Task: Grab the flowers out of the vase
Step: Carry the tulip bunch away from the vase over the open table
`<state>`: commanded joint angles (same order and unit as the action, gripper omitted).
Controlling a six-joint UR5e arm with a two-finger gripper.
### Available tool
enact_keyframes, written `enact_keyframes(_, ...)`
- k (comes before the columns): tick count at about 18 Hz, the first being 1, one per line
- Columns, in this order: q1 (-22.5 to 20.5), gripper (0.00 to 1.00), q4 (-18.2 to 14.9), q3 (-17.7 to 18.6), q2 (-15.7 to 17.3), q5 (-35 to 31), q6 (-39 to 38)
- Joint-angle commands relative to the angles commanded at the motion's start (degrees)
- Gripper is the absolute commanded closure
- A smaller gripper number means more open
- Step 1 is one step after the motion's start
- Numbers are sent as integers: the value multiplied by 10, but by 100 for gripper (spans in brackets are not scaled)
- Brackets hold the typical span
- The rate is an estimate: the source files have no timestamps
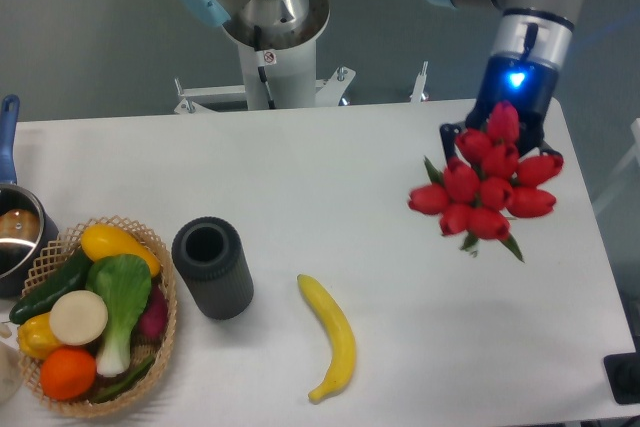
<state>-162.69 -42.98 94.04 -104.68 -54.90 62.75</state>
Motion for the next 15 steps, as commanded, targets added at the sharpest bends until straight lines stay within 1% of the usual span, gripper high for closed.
enact_keyframes(3, 1, 100, -2, -9, -8, -47, 0)
enact_keyframes(4, 1, 100, -3, -9, -10, -69, 0)
enact_keyframes(5, 3, 100, -3, -9, -14, -107, 2)
enact_keyframes(8, 40, 100, -3, -21, -37, -219, 4)
enact_keyframes(10, 57, 100, -7, -38, -51, -270, 8)
enact_keyframes(12, 73, 100, -24, -47, -61, -302, 8)
enact_keyframes(15, 81, 100, -44, -46, -70, -317, 11)
